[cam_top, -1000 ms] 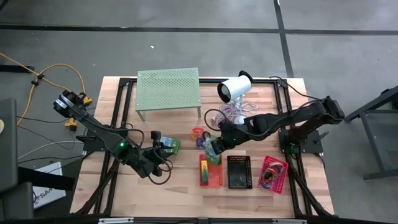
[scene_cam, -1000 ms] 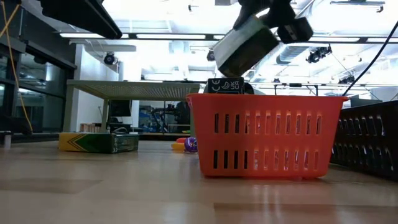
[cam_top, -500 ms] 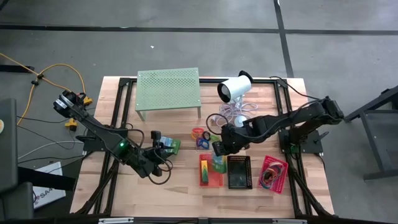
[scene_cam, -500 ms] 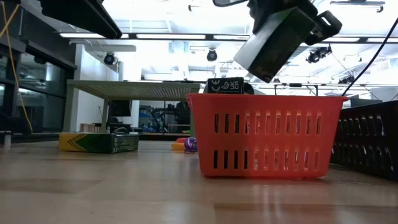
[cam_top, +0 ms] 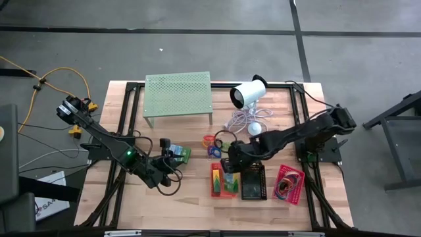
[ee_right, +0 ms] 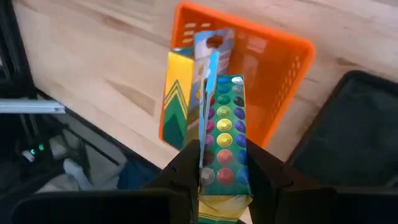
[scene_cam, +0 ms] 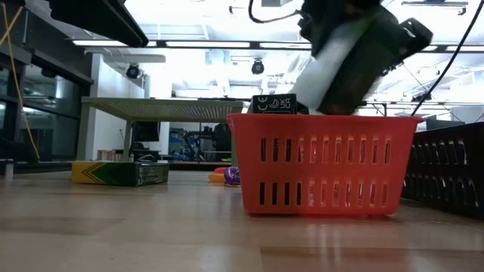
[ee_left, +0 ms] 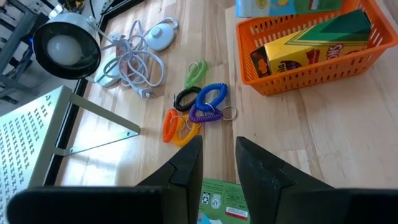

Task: Pick & Place Office Desk Supplies
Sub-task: Put the bottom crayon box into the orange basket

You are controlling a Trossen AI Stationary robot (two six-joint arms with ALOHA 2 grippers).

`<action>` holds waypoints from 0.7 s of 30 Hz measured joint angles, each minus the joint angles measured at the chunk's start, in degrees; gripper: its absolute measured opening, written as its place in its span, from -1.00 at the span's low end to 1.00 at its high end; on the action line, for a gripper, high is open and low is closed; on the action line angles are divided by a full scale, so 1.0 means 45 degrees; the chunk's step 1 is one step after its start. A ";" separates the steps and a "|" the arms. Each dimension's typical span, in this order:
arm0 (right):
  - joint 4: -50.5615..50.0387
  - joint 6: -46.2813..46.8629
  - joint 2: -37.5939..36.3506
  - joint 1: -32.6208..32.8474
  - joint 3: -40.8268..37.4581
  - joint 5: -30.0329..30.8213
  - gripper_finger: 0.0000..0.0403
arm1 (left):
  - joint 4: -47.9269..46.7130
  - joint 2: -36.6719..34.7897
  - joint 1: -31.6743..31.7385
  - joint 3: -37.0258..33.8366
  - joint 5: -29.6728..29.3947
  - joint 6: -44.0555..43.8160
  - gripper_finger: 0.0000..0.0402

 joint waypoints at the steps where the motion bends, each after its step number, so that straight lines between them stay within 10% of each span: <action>1: 0.0315 0.0116 0.0104 -0.0003 0.0002 -0.0076 -0.62 | -0.0019 0.0000 0.0000 0.0000 0.0003 0.0004 -0.56; 21: 0.0796 0.0357 0.1692 -0.0423 0.0004 -0.1227 -0.61 | -0.0077 -0.0005 -0.0027 0.0000 -0.0007 0.0068 -0.56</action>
